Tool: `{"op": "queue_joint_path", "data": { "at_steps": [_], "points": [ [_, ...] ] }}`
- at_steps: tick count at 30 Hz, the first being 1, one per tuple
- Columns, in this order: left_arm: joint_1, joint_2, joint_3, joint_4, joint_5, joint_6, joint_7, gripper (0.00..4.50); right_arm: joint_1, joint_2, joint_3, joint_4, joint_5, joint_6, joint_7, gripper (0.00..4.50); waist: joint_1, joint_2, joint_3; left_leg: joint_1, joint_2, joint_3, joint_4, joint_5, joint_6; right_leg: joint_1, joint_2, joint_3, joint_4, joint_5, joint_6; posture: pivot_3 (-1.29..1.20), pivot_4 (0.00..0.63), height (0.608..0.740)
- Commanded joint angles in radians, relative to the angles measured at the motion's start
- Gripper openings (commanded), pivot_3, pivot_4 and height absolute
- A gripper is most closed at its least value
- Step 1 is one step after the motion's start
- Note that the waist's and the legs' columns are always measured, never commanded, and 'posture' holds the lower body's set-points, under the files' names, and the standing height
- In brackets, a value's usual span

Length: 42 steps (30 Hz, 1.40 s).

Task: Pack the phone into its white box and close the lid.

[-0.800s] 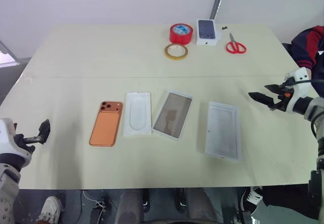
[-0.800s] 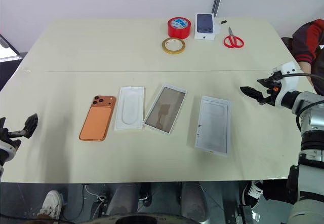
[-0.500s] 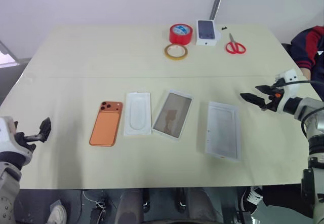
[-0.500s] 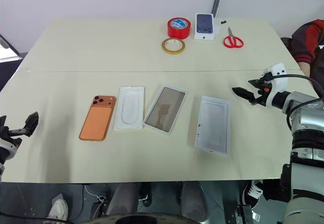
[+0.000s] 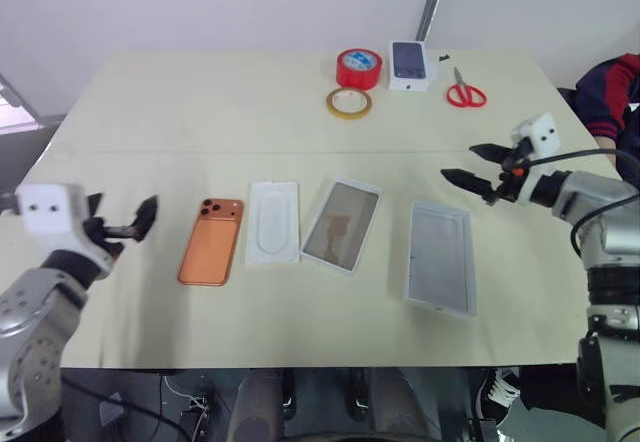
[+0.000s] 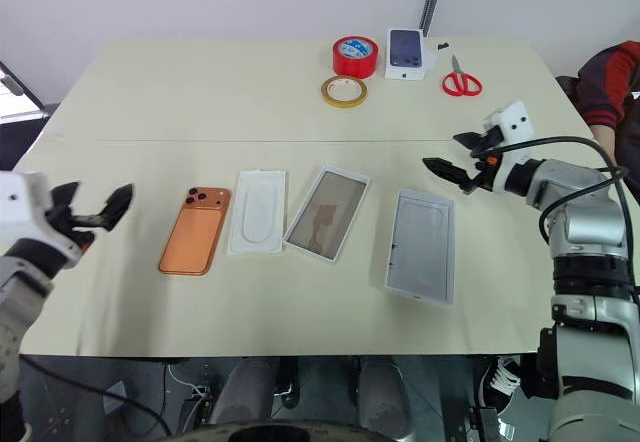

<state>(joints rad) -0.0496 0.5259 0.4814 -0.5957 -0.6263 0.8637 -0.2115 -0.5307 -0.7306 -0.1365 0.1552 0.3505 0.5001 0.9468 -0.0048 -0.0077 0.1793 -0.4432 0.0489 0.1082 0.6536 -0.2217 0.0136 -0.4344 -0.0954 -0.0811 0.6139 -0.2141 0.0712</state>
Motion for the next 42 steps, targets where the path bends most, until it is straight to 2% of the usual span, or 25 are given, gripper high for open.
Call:
{"op": "queue_joint_path", "data": {
  "at_steps": [1,6,10,13,23,33,40,41,42],
  "points": [
    [-0.129,-0.040,-0.096,-0.007,-0.086,0.119,0.042,4.47,0.037,0.015,0.052,-0.257,0.044,0.082,-0.021,4.50,0.003,0.000,0.000,0.000,0.000,0.000,0.000,0.000,0.000,0.000,0.000,0.000,0.000,0.000,0.000,0.00,0.150,0.740],
    [-0.279,-0.131,-0.155,-0.002,-0.156,0.419,0.187,4.47,0.087,0.042,0.076,-0.399,0.062,0.143,-0.077,4.50,0.009,-0.001,0.000,0.000,0.000,0.000,0.002,0.000,0.001,0.001,0.000,0.000,0.000,0.001,0.004,0.00,0.150,0.740],
    [-0.388,-0.295,-0.050,0.008,-0.217,0.653,0.270,4.47,0.121,0.022,0.078,-0.439,0.068,0.145,-0.065,4.50,0.017,-0.002,0.001,-0.001,-0.001,-0.002,0.006,0.000,0.001,0.002,0.002,0.000,0.002,0.001,0.004,0.00,0.150,0.740],
    [-0.412,-0.356,-0.017,0.013,-0.218,0.743,0.308,4.47,0.126,0.007,0.081,-0.448,0.069,0.144,-0.054,4.50,0.017,-0.003,0.002,-0.001,-0.001,-0.003,0.007,0.000,0.001,0.003,0.003,0.000,0.002,0.000,0.003,0.00,0.150,0.740],
    [-0.415,-0.415,-0.035,0.074,-0.243,0.751,0.482,4.47,0.167,-0.068,0.146,-0.528,0.073,0.152,0.029,4.50,0.020,-0.004,0.002,-0.001,-0.001,-0.004,0.008,0.000,0.001,0.004,0.003,0.000,0.002,-0.001,0.001,0.00,0.150,0.740],
    [-0.436,-0.440,-0.083,0.194,-0.356,0.751,0.594,4.47,0.186,-0.058,0.158,-0.571,0.083,0.152,0.019,4.50,0.019,-0.004,0.002,-0.001,-0.001,-0.004,0.008,0.000,0.001,0.004,0.002,0.000,0.002,-0.001,0.001,0.00,0.150,0.740],
    [-0.461,-0.458,-0.063,0.272,-0.348,0.751,0.685,4.47,0.215,-0.067,0.172,-0.620,0.090,0.185,0.013,4.50,0.020,-0.004,0.001,0.000,-0.001,-0.005,0.008,0.000,0.001,0.005,0.002,-0.001,0.002,-0.001,0.001,0.00,0.150,0.740],
    [-0.464,-0.460,-0.061,0.281,-0.340,0.751,0.694,4.09,0.224,-0.069,0.175,-0.631,0.095,0.195,0.014,4.50,0.020,-0.004,0.001,0.000,-0.001,-0.005,0.008,0.000,0.001,0.005,0.002,-0.001,0.002,-0.001,0.001,0.00,0.150,0.740],
    [-0.467,-0.462,-0.058,0.286,-0.335,0.751,0.698,3.96,0.232,-0.070,0.176,-0.641,0.099,0.202,0.015,4.50,0.020,-0.004,0.001,0.001,-0.001,-0.005,0.008,0.000,0.001,0.006,0.002,-0.001,0.002,-0.001,0.001,0.00,0.150,0.740]
  ]
}}
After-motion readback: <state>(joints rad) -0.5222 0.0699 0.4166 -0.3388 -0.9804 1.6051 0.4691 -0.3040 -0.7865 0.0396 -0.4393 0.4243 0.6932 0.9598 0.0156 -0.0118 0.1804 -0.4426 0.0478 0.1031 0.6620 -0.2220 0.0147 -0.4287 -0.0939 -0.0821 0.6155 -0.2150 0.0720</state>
